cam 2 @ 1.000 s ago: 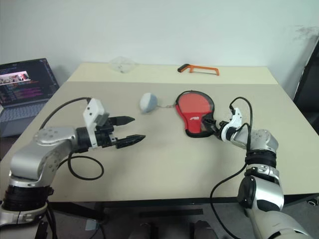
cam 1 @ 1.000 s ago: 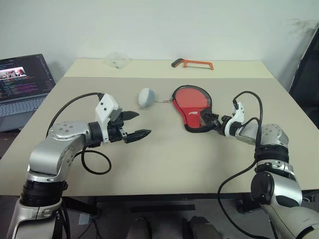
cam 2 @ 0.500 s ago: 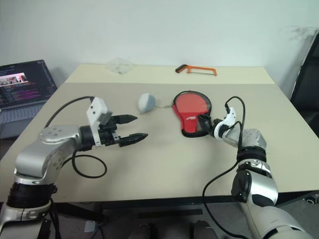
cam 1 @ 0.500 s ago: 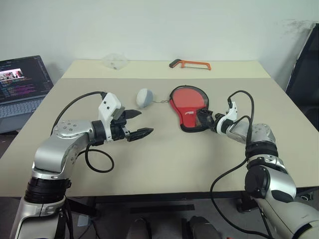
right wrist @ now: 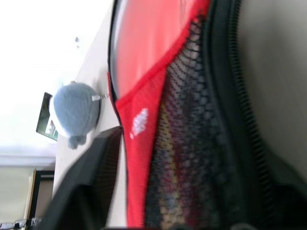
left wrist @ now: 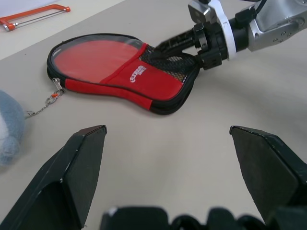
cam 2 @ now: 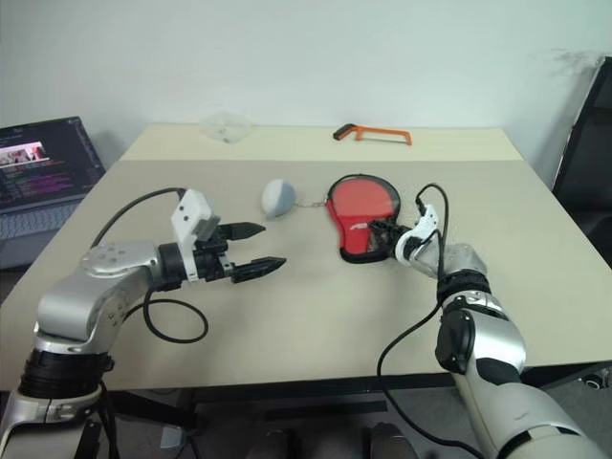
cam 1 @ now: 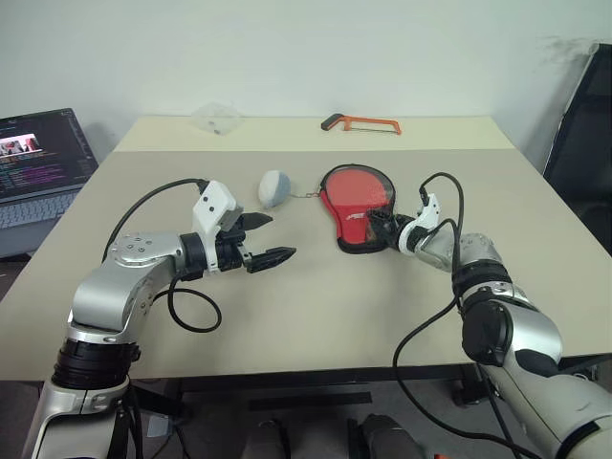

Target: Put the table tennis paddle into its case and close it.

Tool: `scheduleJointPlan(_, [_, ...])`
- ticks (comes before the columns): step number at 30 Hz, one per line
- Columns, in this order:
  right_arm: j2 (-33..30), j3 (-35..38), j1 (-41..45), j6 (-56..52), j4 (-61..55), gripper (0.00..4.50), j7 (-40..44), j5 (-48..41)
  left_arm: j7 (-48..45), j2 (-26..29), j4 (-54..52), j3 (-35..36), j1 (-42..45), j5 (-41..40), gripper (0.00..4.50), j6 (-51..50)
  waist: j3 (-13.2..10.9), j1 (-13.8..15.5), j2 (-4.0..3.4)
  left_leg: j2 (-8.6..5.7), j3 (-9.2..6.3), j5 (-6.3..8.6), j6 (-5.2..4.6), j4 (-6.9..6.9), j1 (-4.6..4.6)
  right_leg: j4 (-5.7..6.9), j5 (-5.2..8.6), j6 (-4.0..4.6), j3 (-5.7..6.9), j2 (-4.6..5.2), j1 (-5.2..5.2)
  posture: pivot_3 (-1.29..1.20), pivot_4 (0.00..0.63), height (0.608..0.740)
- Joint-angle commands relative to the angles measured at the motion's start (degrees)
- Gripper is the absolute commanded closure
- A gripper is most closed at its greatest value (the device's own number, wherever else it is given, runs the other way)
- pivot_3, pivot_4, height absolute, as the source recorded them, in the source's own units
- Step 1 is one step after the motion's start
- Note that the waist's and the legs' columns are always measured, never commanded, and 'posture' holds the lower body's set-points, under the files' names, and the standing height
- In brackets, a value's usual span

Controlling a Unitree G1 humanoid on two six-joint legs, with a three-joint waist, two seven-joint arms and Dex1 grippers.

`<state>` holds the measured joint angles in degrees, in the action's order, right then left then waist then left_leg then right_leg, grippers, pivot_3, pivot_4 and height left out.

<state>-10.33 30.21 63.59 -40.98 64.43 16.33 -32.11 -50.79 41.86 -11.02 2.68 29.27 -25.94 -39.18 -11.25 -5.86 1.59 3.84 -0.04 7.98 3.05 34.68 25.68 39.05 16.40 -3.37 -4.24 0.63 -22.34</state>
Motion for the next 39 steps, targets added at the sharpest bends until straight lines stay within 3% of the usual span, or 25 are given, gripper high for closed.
scheduleJointPlan(1, [1.56, -1.12, 1.34, -0.28, 1.21, 2.42, 1.12, 0.53, -0.03, 0.72, -1.05, 1.24, 0.58, -0.02, 0.0, 1.39, 0.0, 0.0, 0.0, 0.0, 0.0, 0.0, 0.0, -0.03, 0.0, -0.01, 0.0, 0.02, 0.0, 0.0, 0.0, 0.0, 0.15, 0.74])
scheduleJointPlan(7, [2.07, -2.14, 0.58, -1.92, 0.79, 4.48, 1.97, 1.32, 0.01, 0.82, -0.55, 1.26, 0.78, 0.14, 0.0, 1.72, 0.06, 0.0, 0.11, 0.0, 0.0, 0.0, 0.0, -0.13, -0.04, -0.04, 0.0, 0.04, 0.02, 0.0, 0.0, 0.0, 0.15, 0.74])
scheduleJointPlan(13, [3.49, -7.14, -4.41, -13.05, -8.6, 4.48, 5.1, 1.39, -0.15, 1.05, -0.18, 1.17, 0.99, 0.15, 0.0, 1.94, 0.08, 0.15, 0.13, -0.01, -0.02, -0.02, -0.02, -0.13, -0.06, -0.04, 0.02, 0.02, 0.02, 0.0, 0.02, 0.0, 0.15, 0.74])
scheduleJointPlan(21, [5.16, -14.81, -21.69, -35.61, -42.41, 4.48, 3.65, -4.0, -1.01, 1.76, 0.92, 0.69, 1.37, 0.63, 0.0, 2.25, 0.15, 1.07, 0.21, 0.01, -0.13, 0.03, 0.01, -0.77, -0.07, -0.02, 0.41, 0.45, 0.25, 0.0, -0.09, 0.0, 0.15, 0.74])
scheduleJointPlan(28, [10.21, -12.18, -31.69, -49.95, -63.98, 4.48, -2.5, -7.9, -2.16, 2.16, 1.54, 0.11, 1.87, 1.18, 0.0, 2.41, 0.15, 1.06, 0.22, 0.07, -0.16, 0.26, 0.23, -0.81, -0.07, -0.01, 0.76, 0.56, 0.29, -0.03, -0.1, 0.0, 0.15, 0.74])
scheduleJointPlan(34, [11.84, -14.25, -40.53, -51.52, -74.94, 4.48, -7.22, -12.94, -3.36, 2.19, 2.47, -0.58, 2.69, 1.81, 0.0, 2.57, 0.17, 1.07, 0.23, 0.07, -0.15, 0.38, 0.4, -0.81, -0.06, -0.04, 0.82, 0.54, 0.28, -0.03, -0.1, 0.0, 0.15, 0.74])
scheduleJointPlan(39, [8.08, -16.66, -46.76, -51.52, -80.26, 4.48, -9.52, -20.15, -4.72, 2.4, 3.25, -1.36, 3.43, 2.16, 0.0, 2.72, 0.2, 1.12, 0.28, 0.07, -0.16, 0.4, 0.43, -0.81, -0.06, -0.04, 0.84, 0.55, 0.29, -0.03, -0.09, 0.0, 0.15, 0.74])
